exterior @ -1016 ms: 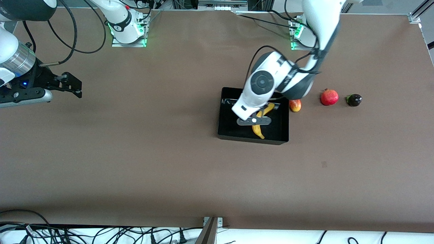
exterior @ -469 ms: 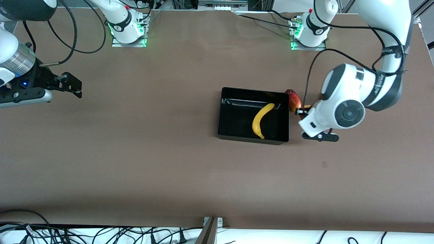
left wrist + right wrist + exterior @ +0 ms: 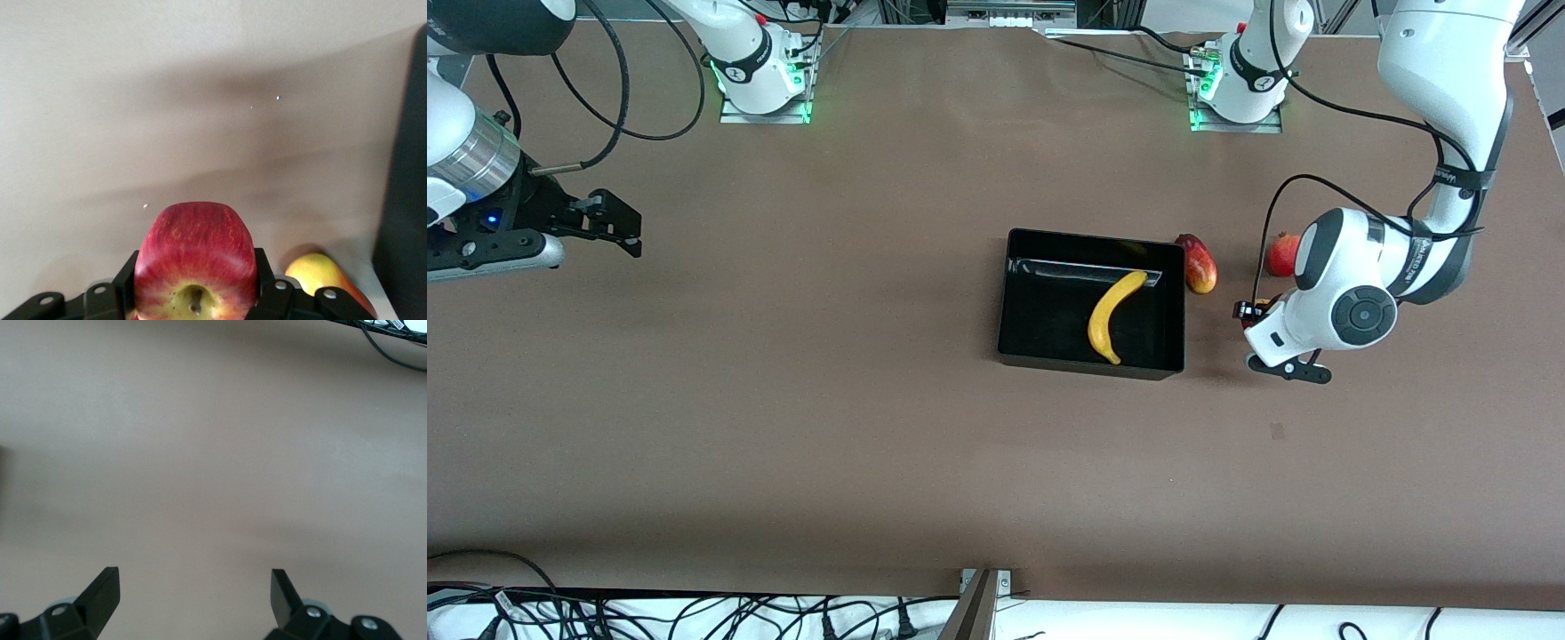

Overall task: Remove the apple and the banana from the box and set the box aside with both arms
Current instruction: 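Lift the apple out and set it on the table beside the mango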

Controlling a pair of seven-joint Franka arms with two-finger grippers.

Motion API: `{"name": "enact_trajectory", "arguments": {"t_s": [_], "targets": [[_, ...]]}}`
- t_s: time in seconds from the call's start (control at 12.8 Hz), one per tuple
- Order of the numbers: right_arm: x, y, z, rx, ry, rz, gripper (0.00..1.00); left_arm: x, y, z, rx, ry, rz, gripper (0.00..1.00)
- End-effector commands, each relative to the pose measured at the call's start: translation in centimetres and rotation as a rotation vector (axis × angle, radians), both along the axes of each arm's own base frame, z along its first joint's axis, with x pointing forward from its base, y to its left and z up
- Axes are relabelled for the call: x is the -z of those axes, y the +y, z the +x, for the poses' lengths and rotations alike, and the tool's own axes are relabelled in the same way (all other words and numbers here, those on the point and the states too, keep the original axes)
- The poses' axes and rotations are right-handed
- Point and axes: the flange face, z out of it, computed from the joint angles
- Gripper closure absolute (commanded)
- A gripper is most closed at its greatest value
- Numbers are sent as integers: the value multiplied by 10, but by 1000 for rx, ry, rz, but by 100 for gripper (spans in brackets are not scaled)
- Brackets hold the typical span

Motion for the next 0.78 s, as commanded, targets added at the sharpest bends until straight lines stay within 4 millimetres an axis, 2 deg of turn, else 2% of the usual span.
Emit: {"name": "enact_trajectory", "arguments": {"t_s": [0.0, 0.08, 0.16, 0.23, 0.39, 0.47, 0.55, 0.7], "targets": [[-4, 2, 0, -4, -9, 3, 0, 29, 2, -27, 40, -68, -26, 55], [-4, 3, -1, -5, -9, 3, 0, 34, 5, -30, 35, -80, -32, 49], [-4, 3, -1, -5, -9, 3, 0, 32, 5, -28, 33, -85, -32, 14], [-4, 3, -1, -5, -9, 3, 0, 29, 6, -26, 32, -89, -31, 0], [-4, 3, -1, -5, -9, 3, 0, 12, 7, -16, 20, -97, -23, 0], [-4, 3, -1, -5, -9, 3, 0, -10, 7, -4, 6, -86, -20, 0], [-4, 3, -1, -5, -9, 3, 0, -39, 5, 7, 1, -54, -13, 0], [-4, 3, -1, -5, -9, 3, 0, -114, -36, 37, -14, -43, -72, 0]]}}
